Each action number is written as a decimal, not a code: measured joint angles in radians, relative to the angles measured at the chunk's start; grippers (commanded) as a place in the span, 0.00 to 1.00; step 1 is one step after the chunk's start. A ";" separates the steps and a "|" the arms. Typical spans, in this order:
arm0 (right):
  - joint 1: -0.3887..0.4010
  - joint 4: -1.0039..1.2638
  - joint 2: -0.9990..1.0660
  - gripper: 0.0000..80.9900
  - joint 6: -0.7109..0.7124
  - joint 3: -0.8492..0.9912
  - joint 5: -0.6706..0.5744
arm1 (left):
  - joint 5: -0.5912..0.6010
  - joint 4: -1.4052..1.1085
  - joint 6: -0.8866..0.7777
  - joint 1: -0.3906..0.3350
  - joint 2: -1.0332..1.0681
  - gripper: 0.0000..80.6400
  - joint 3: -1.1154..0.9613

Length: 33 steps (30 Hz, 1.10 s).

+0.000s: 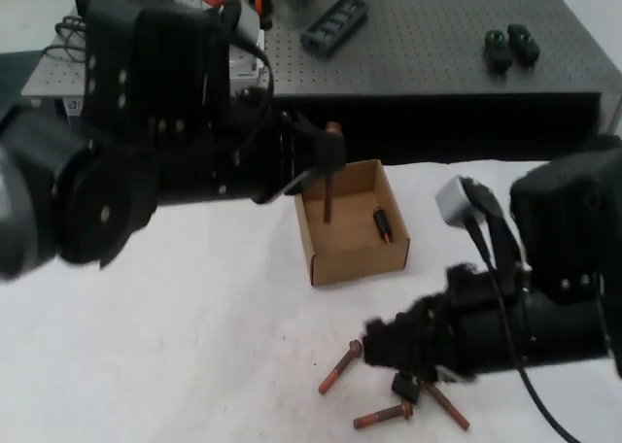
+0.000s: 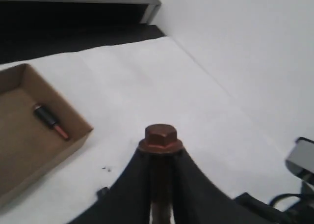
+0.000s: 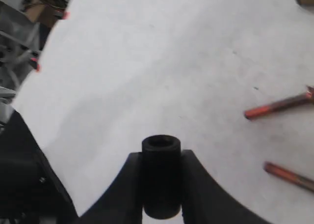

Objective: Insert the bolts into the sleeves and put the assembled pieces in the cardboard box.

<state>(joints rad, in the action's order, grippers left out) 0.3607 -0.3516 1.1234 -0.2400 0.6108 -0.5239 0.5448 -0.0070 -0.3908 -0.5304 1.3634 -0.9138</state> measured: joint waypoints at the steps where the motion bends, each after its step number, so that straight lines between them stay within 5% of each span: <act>1: 0.021 0.060 0.006 0.05 -0.032 -0.007 -0.009 | 0.000 -0.005 -0.004 0.000 0.000 0.01 0.003; 5: 0.066 0.384 0.060 0.05 -0.172 -0.010 -0.005 | 0.067 -0.075 -0.061 0.000 -0.017 0.01 0.035; 9: 0.066 0.452 0.061 0.05 -0.189 -0.010 0.036 | 0.082 -0.103 -0.074 0.000 -0.021 0.01 0.035; 33: 0.068 0.577 0.063 0.05 -0.201 -0.016 0.078 | 0.089 -0.133 -0.144 0.000 -0.023 0.01 0.035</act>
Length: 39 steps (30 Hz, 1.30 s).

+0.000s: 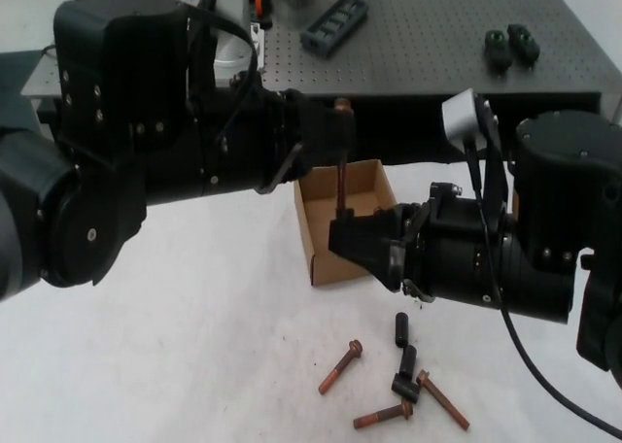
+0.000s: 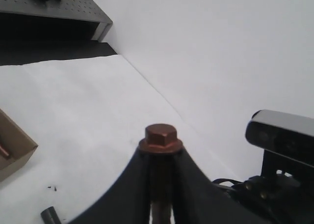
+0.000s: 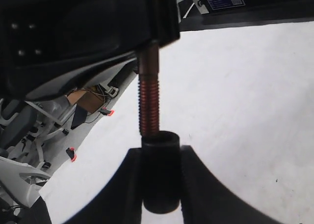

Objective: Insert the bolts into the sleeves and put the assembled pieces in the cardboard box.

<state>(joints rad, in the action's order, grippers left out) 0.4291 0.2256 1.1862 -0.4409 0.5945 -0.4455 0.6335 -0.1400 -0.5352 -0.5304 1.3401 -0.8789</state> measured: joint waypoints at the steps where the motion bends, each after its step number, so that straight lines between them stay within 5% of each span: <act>1: 0.000 0.002 0.000 0.05 0.000 0.000 0.000 | 0.000 -0.002 -0.001 0.000 0.000 0.01 0.000; 12: 0.000 0.048 0.000 0.05 -0.010 0.000 0.056 | 0.008 0.009 0.000 0.000 0.000 0.03 0.000; 14: 0.000 0.052 0.000 0.05 -0.010 0.000 0.064 | 0.008 0.009 0.000 0.000 0.000 0.18 0.000; 17: 0.000 0.069 0.000 0.05 -0.010 0.000 0.106 | 0.016 0.009 0.002 0.000 0.000 0.56 0.000; 19: -0.006 0.072 0.000 0.05 -0.010 0.000 0.121 | 0.019 0.009 0.021 0.000 0.000 0.69 0.000; 25: -0.054 0.067 0.006 0.05 0.013 0.003 0.189 | -0.183 0.079 0.022 0.000 0.000 0.55 0.000; 33: -0.179 -0.063 0.153 0.05 0.141 0.133 0.266 | -0.316 0.313 0.165 0.000 0.000 0.55 0.000; 39: -0.203 -0.329 0.430 0.05 0.324 0.422 0.319 | -0.365 0.413 0.230 0.000 0.000 0.55 0.000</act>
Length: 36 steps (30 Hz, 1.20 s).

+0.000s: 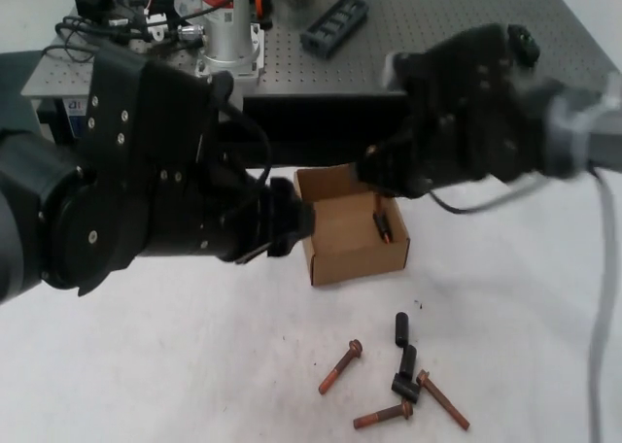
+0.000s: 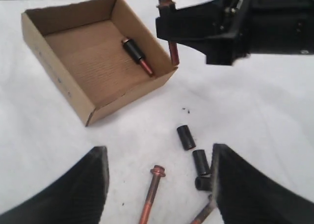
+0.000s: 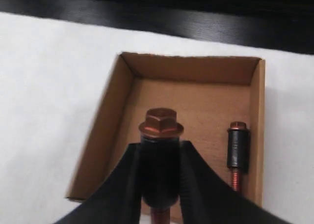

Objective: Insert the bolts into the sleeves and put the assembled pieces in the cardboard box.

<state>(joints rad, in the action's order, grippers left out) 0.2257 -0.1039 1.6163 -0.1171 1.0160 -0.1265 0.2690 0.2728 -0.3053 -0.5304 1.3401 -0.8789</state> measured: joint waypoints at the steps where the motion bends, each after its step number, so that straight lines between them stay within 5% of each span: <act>1: 0.000 -0.050 0.052 0.05 0.024 0.056 0.011 | -0.008 0.011 0.004 0.000 0.000 0.55 0.000; 9: 0.000 -0.313 0.361 0.01 0.117 0.396 0.092 | -0.031 0.075 0.040 0.000 0.000 0.55 0.000; 14: 0.000 -0.414 0.461 0.26 0.117 0.495 0.115 | -0.032 0.088 0.046 0.000 0.000 0.55 0.000; 20: 0.000 -0.433 0.478 0.32 0.123 0.506 0.114 | -0.032 0.089 0.049 0.000 0.000 0.55 0.000; 25: 0.000 -0.492 0.373 0.32 0.133 0.507 -0.017 | -0.042 0.089 0.050 0.000 0.000 0.55 0.000; 36: 0.035 -0.738 -0.056 0.32 0.190 0.193 0.061 | -0.047 0.089 0.056 0.000 0.000 0.55 0.000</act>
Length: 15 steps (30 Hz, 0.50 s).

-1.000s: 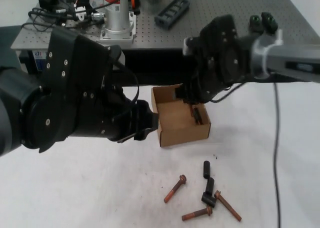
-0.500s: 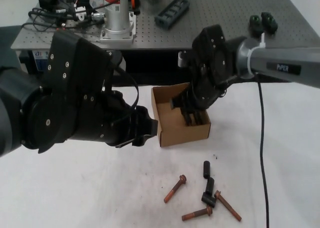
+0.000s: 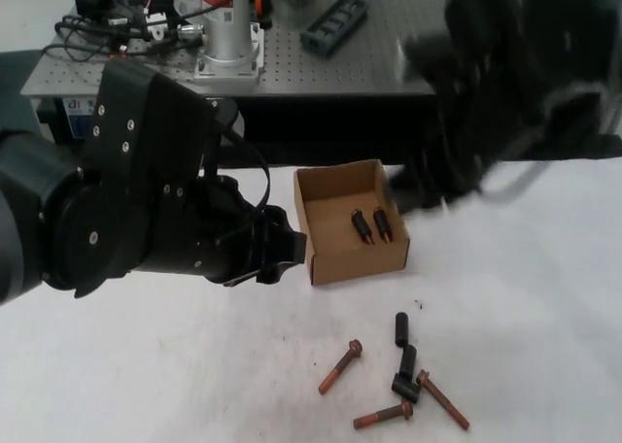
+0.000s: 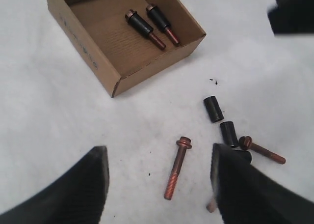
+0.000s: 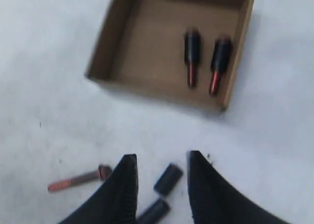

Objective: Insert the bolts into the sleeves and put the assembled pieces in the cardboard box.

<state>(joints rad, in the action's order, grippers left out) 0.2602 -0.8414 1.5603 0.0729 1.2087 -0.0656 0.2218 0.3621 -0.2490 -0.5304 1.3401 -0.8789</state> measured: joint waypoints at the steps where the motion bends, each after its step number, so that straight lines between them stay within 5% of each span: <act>1: 0.001 -0.013 -0.002 0.32 0.000 -0.050 0.017 | 0.000 0.000 0.006 0.000 0.000 0.55 0.000; 15: 0.040 -0.011 0.070 0.32 0.007 -0.279 0.086 | 0.000 0.000 0.035 0.000 0.000 0.55 0.000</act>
<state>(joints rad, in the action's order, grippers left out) 0.2998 -0.8522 1.6302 0.0799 0.9292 0.0200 0.2218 0.3621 -0.2137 -0.5304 1.3401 -0.8789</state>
